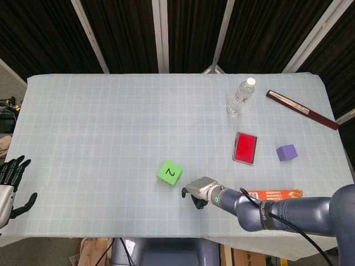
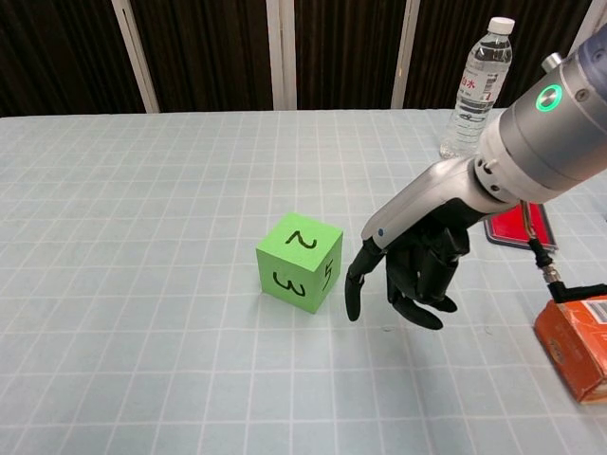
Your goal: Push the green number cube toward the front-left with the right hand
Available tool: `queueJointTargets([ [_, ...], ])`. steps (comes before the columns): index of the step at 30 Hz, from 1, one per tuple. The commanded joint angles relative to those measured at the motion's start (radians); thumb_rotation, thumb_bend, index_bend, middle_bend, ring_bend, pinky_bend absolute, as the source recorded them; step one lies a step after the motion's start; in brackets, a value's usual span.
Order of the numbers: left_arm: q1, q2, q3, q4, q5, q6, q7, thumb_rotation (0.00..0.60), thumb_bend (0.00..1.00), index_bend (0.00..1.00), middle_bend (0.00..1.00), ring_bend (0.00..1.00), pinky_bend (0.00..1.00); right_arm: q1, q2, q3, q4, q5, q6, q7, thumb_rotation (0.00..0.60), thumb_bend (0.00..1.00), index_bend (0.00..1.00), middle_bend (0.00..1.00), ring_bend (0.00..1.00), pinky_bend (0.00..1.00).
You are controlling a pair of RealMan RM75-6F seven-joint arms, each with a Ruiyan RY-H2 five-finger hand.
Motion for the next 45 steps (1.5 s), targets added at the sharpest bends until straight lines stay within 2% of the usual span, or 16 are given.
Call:
queueJointTargets([
  [1, 0.0, -0.001, 0.0, 0.0, 0.001, 0.001, 0.003, 0.6, 0.44, 0.07, 0.0, 0.0, 0.04, -0.003, -0.003, -0.023, 0.002, -0.047, 0.06, 0.024, 0.6, 1.0, 0.23, 0.64, 0.61, 0.39],
  [10, 0.001, 0.0, -0.001, 0.0, -0.002, 0.001, -0.001, 0.6, 0.44, 0.07, 0.0, 0.0, 0.04, -0.005, -0.038, -0.05, 0.007, -0.1, 0.125, 0.082, 0.6, 1.0, 0.21, 0.64, 0.61, 0.39],
  [19, -0.001, 0.001, -0.003, 0.0, -0.007, -0.002, -0.003, 0.6, 0.44, 0.07, 0.0, 0.0, 0.04, 0.001, -0.07, -0.047, 0.034, -0.135, 0.129, 0.139, 0.6, 1.0, 0.14, 0.64, 0.61, 0.39],
  [34, -0.001, 0.007, -0.004, -0.001, -0.008, -0.003, -0.017, 0.6, 0.44, 0.07, 0.0, 0.0, 0.04, 0.03, -0.094, -0.041, 0.039, -0.173, 0.127, 0.197, 0.6, 1.0, 0.14, 0.64, 0.61, 0.39],
  [45, -0.005, 0.014, -0.006, 0.001, -0.018, -0.013, -0.032, 0.6, 0.44, 0.07, 0.0, 0.0, 0.04, 0.073, -0.135, -0.032, 0.066, -0.142, 0.147, 0.24, 0.6, 1.0, 0.13, 0.64, 0.61, 0.39],
])
